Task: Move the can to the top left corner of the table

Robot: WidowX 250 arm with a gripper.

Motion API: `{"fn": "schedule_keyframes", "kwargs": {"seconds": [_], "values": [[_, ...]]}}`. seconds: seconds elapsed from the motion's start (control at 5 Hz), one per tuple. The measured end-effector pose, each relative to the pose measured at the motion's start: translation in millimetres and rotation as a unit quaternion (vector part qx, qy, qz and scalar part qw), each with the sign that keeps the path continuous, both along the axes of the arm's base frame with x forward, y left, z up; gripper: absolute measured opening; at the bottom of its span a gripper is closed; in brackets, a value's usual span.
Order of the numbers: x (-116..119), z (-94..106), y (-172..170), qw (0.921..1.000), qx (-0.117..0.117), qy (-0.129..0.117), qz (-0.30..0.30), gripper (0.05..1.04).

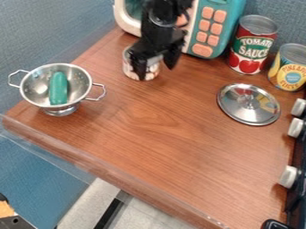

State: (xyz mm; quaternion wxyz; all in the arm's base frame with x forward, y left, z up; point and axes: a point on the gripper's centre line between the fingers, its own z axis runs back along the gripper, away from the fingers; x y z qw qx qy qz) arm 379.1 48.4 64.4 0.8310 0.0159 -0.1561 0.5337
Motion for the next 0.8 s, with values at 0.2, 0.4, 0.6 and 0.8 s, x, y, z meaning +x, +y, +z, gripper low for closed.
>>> {"fn": "schedule_keyframes", "kwargs": {"seconds": [0.2,0.4,0.6,0.8], "values": [[7.7,6.7,17.2,0.9997,0.017,-0.01,0.015,0.999],[7.2,7.1,21.2,0.9995,0.013,-0.011,0.026,1.0],[1.0,23.4,6.9,0.9996,-0.012,-0.022,0.012,0.999],[-3.8,49.5,-8.2,0.9989,-0.001,-0.046,-0.01,0.999]]}}
